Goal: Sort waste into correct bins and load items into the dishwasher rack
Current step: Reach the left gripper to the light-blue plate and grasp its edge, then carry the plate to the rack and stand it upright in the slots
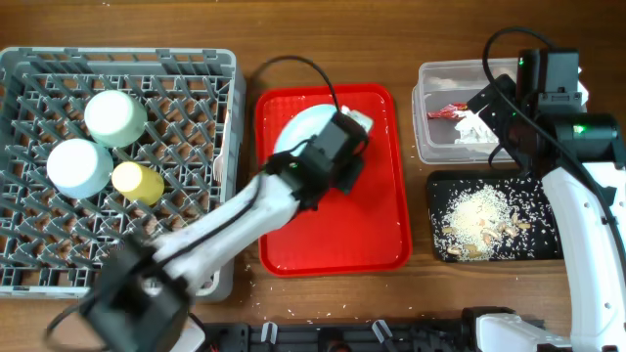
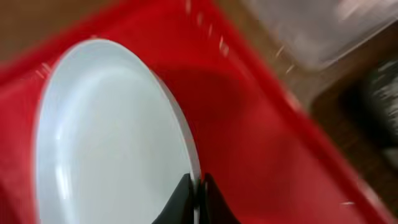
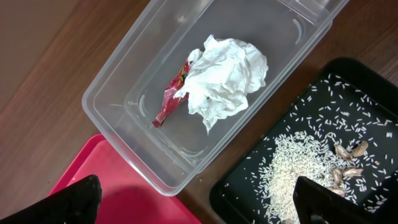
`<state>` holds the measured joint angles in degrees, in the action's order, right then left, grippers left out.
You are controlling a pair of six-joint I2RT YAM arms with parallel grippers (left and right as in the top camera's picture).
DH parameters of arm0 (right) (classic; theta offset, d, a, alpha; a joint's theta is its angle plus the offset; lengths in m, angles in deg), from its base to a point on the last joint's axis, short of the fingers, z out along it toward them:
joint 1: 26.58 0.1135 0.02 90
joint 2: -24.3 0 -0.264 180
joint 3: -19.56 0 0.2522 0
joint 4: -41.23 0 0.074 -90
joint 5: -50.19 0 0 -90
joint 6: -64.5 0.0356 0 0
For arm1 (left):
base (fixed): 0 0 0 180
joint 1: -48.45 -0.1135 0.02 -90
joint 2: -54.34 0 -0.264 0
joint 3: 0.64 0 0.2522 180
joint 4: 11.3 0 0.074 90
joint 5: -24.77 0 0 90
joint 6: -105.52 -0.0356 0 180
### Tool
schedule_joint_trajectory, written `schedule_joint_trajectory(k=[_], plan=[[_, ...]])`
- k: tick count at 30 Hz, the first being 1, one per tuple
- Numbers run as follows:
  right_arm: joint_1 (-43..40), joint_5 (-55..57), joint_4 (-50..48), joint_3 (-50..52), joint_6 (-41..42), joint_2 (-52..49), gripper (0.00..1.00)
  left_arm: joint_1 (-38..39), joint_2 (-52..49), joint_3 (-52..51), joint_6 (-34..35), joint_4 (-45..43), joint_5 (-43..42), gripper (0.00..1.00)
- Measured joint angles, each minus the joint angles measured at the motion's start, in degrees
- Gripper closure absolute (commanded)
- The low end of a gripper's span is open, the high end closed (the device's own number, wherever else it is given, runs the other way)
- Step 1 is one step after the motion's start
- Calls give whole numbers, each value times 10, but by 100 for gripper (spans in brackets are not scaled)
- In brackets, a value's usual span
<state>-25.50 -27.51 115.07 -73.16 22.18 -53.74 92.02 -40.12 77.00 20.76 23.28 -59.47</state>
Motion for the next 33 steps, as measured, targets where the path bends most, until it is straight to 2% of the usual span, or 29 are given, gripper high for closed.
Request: schedule_joint_trajectory(k=[3, 5, 8, 10, 11, 15, 17, 19, 23, 24, 25, 26, 27, 29, 33], plan=[[0, 0, 0, 0, 0, 0, 0, -23, 110, 3, 9, -1, -38, 96], [0, 0, 0, 0, 0, 0, 0, -72, 174, 3, 12, -1, -90, 96], [0, 0, 0, 0, 0, 0, 0, -194, 252, 4, 49, -5, -187, 96], [0, 0, 0, 0, 0, 0, 0, -302, 271, 5, 90, -24, -287, 96], [0, 0, 0, 0, 0, 0, 0, -338, 270, 6, 107, -32, -323, 96], [0, 0, 0, 0, 0, 0, 0, -513, 214, 6, 184, -80, -561, 96], [0, 0, 0, 0, 0, 0, 0, -557, 173, 7, 220, -111, -648, 96], [0, 0, 0, 0, 0, 0, 0, -586, 122, 7, 255, -118, -711, 96], [0, 0, 0, 0, 0, 0, 0, -606, 48, 7, 275, -125, -762, 96], [0, 0, 0, 0, 0, 0, 0, -606, 44, 7, 277, -128, -764, 93], [0, 0, 0, 0, 0, 0, 0, -606, 42, 7, 279, -132, -764, 80], [0, 0, 0, 0, 0, 0, 0, -606, 42, 7, 281, -132, -764, 47], [0, 0, 0, 0, 0, 0, 0, -608, 42, 7, 282, -133, -763, 34], [0, 0, 0, 0, 0, 0, 0, -618, 42, 7, 283, -134, -759, 25], [0, 0, 0, 0, 0, 0, 0, -651, 42, 7, 285, -138, -753, 20]])
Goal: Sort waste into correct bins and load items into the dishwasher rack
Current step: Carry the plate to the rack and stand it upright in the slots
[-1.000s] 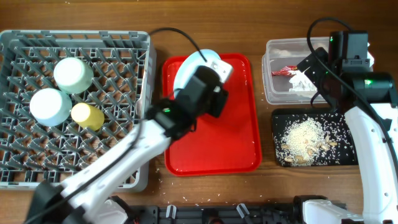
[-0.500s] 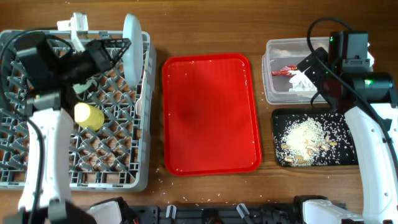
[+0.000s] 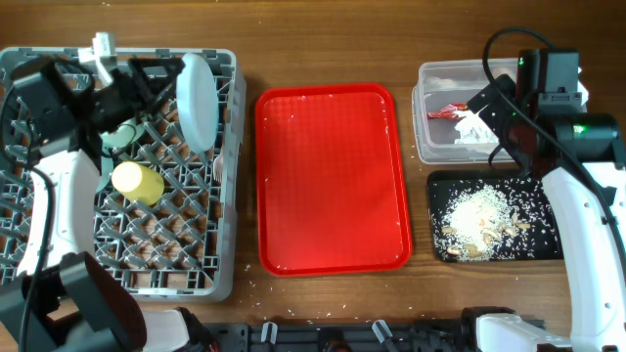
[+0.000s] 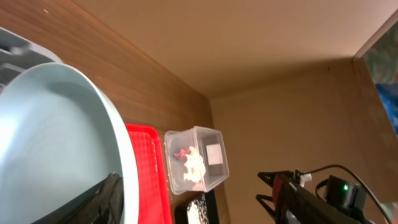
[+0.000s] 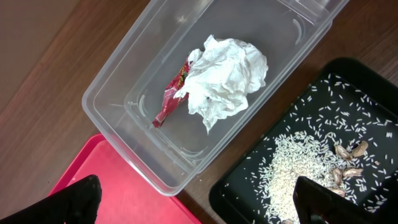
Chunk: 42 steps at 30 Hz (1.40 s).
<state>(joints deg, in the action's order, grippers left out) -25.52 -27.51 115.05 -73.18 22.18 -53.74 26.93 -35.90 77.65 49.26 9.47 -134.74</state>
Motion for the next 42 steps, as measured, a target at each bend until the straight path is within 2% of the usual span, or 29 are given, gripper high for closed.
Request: schedule_joint_trajectory(k=[6, 8, 12, 14, 16, 17, 18, 20, 24, 27, 31, 35, 42], plan=[[0, 0, 0, 0, 0, 0, 0, -14, 0, 0, -2, 0, -3, 15], [0, 0, 0, 0, 0, 0, 0, -14, 0, 0, -34, 6, 2, 17], [0, 0, 0, 0, 0, 0, 0, -14, 0, 3, -103, 101, 110, 29], [0, 0, 0, 0, 0, 0, 0, -14, 0, 3, -117, 118, 155, 30], [0, 0, 0, 0, 0, 0, 0, -14, 22, 3, -128, 132, 190, 26], [0, 0, 0, 0, 0, 0, 0, -14, 49, 3, -132, 152, 196, 18], [0, 0, 0, 0, 0, 0, 0, -14, 77, 5, -136, 187, 203, 10], [0, 0, 0, 0, 0, 0, 0, -14, 142, 3, -144, 273, 207, 4], [0, 0, 1, 0, 0, 0, 0, -8, 263, 9, -175, 428, 206, 3], [0, 0, 0, 0, 0, 0, 0, 20, 280, 8, -211, 522, 210, 2], [0, 0, 0, 0, 0, 0, 0, 75, 312, 3, -228, 598, 247, 0], [0, 0, 0, 0, 0, 0, 0, 120, 337, 3, -232, 633, 280, 0], [0, 0, 0, 0, 0, 0, 0, 125, 339, 3, -232, 636, 298, 0]])
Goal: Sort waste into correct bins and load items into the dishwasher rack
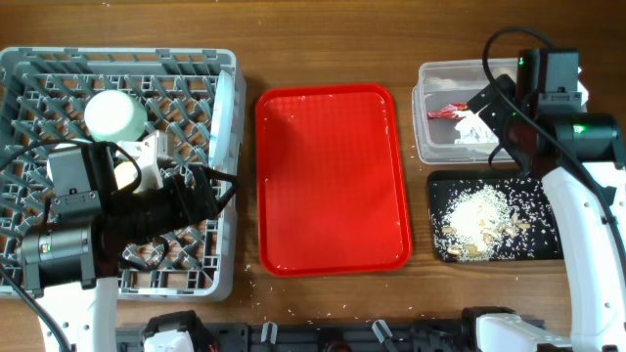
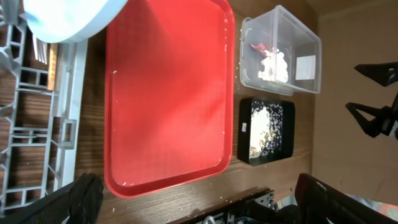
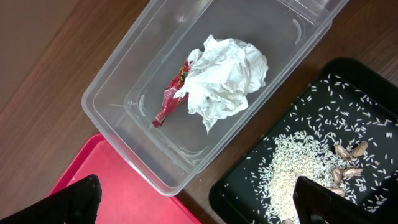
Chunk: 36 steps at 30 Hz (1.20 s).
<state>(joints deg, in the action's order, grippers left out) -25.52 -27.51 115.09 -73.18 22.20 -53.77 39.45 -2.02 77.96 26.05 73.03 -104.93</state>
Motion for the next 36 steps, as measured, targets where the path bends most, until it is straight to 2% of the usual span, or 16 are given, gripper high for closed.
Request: schedule_joint_trajectory(k=[6, 9, 13, 19, 22, 25, 31, 36], plan=[[0, 0, 0, 0, 0, 0, 0, 13, 0, -3, 0, -1, 45, 0], [0, 0, 0, 0, 0, 0, 0, 43, -3, -26, 0, -42, 83, 0], [0, 0, 0, 0, 0, 0, 0, 80, 14, -155, -3, -223, 137, 0], [0, 0, -1, 0, 0, 0, 0, 86, 110, -467, -5, -661, 177, 0], [0, 0, 0, 0, 0, 0, 0, 89, 152, -563, -6, -785, 175, 0], [0, 0, 0, 0, 0, 0, 0, 90, 197, -618, -6, -815, 176, 0], [0, 0, 0, 0, 0, 0, 0, 90, 275, -639, -6, -790, 193, 0], [0, 0, 0, 0, 0, 0, 0, 91, 378, -639, -8, -677, 222, 0]])
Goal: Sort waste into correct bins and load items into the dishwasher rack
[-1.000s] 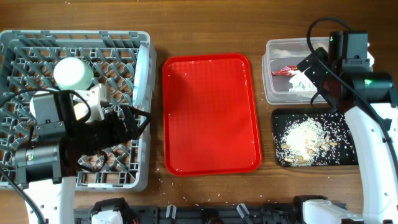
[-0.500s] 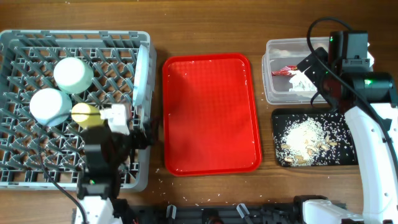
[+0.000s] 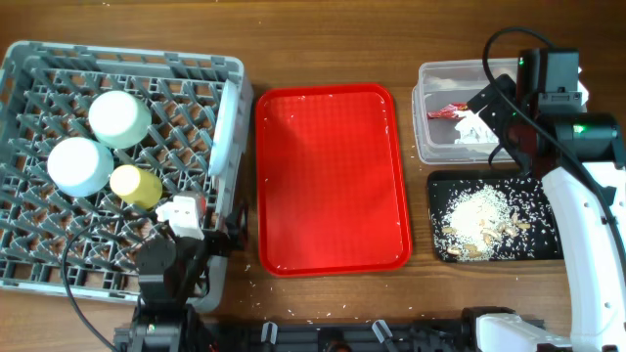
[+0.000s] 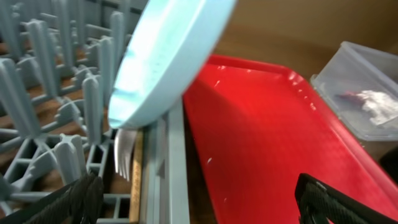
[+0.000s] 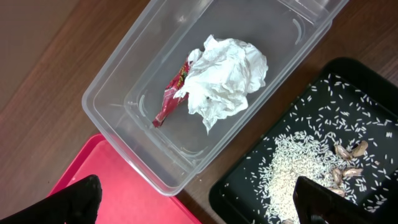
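Note:
The pale blue plate point(image 3: 224, 125) stands on edge in the right side of the grey dishwasher rack point(image 3: 59, 256); the left wrist view shows this plate point(image 4: 168, 56) leaning over the rack wall. My left gripper point(image 4: 196, 204) is open and holds nothing, low at the rack's front right corner, apart from the plate. A fork point(image 4: 124, 152) hangs in the rack under the plate. The red tray point(image 3: 333, 186) holds only rice grains. My right gripper point(image 5: 199, 205) is open and holds nothing above the clear bin point(image 5: 118, 93), which holds a tissue point(image 5: 227, 74) and a red wrapper point(image 5: 171, 96).
Three upturned cups sit in the rack: pale green point(image 3: 119, 117), light blue point(image 3: 78, 164), yellow point(image 3: 135, 186). A black bin point(image 3: 494, 217) of rice and scraps lies in front of the clear bin. Loose grains dot the wooden table near the tray.
My left arm has drawn back from over the rack's front half to the table's front edge, gripper still open. The plate stays on edge in the rack. The right arm has not moved.
My left gripper was shut on the plate's rim on the red tray. Then it held the plate over the rack's far right corner. Then the plate stood in the rack and the gripper was open beside it; now the arm is withdrawn.

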`<state>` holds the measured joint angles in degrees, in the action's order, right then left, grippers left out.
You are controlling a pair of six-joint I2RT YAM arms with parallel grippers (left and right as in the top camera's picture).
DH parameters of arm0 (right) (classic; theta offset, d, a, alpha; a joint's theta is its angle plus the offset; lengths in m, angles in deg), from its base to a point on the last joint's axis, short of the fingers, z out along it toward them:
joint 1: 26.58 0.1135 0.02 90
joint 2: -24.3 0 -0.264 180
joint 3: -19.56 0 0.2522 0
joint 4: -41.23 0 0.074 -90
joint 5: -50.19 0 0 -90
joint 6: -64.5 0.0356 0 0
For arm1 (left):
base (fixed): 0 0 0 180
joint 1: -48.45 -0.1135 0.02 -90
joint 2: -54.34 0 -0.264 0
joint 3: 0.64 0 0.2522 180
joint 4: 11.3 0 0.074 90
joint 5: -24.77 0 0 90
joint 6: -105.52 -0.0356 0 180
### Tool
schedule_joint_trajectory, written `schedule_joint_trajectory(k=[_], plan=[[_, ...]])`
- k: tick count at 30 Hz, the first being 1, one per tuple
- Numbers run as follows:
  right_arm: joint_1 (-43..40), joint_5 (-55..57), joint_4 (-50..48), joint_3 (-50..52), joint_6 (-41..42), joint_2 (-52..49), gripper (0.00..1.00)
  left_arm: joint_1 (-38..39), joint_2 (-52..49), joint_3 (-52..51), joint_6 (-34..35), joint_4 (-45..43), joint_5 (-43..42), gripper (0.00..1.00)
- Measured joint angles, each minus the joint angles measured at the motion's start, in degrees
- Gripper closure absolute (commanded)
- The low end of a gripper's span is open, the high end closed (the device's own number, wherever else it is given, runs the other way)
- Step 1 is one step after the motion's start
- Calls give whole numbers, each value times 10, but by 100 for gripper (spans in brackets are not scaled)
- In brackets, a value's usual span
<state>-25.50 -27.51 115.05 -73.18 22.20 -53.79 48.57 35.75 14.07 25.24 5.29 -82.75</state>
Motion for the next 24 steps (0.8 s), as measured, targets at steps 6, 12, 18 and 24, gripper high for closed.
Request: schedule_joint_trajectory(k=[6, 12, 18, 24], plan=[[0, 0, 1, 0, 0, 0, 0, 14, 131, -1, 0, 5, 34, 0], [0, 0, 0, 0, 0, 0, 0, 14, 177, -1, 0, 7, 59, 0], [0, 0, 0, 0, 0, 0, 0, 14, 177, -1, 0, 11, 101, 0], [0, 0, 0, 0, 0, 0, 0, 14, 177, -1, 0, 13, 132, 0]])
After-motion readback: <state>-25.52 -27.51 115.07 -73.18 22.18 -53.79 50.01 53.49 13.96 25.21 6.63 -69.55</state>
